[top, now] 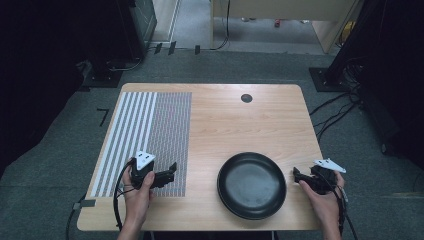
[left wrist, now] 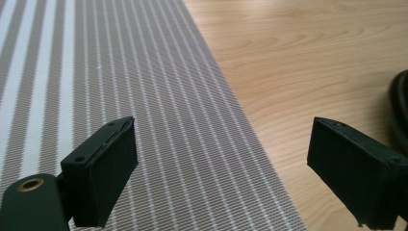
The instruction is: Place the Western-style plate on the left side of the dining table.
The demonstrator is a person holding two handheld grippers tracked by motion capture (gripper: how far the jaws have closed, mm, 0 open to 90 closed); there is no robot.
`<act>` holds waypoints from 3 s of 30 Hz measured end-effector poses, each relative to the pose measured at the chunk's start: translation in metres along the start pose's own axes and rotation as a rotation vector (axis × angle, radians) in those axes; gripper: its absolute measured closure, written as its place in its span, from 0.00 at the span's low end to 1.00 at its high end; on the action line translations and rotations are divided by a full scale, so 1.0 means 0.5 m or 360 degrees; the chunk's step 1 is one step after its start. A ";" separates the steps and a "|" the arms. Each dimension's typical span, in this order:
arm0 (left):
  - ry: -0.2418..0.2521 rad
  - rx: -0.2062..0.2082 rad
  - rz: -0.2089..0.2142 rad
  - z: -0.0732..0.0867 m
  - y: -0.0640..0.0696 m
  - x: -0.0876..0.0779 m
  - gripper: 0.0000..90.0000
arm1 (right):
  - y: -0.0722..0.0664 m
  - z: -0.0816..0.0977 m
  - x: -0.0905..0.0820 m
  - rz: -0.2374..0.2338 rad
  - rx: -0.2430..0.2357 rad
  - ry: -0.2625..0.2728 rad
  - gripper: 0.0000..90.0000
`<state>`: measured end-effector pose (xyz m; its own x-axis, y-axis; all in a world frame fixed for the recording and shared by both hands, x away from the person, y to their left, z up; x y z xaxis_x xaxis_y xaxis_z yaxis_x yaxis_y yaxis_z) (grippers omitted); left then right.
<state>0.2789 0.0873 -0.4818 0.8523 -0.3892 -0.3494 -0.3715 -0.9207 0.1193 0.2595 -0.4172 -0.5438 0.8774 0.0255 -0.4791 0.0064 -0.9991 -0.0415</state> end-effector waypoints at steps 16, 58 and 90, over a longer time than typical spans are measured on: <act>-0.0005 0.0020 0.0208 0.000 0.109 0.012 0.11 | -0.016 -0.040 -0.062 0.0037 0.0043 0.0106 0.21; -0.0083 -0.0047 0.0477 0.048 0.232 0.022 0.53 | -0.139 -0.046 -0.102 -0.0415 0.0254 0.0145 0.77; -0.0297 -0.0235 0.0730 0.075 0.251 0.037 0.67 | -0.133 -0.027 -0.096 -0.0456 0.0516 0.0006 0.95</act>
<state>0.2341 -0.0345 -0.5082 0.5284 -0.7548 -0.3886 -0.6243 -0.6557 0.4247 0.2233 -0.3526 -0.5060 0.8640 0.2993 -0.4048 0.0994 -0.8896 -0.4457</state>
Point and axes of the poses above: each handheld gripper's, and its own axes: x roughly forward along the jaws, z roughly out of its underside, y roughly to its right, the point moved 3 cm from there along x, roughly forward along the jaws, and after that the axes turned 15 degrees about y, right-handed, at the moved point
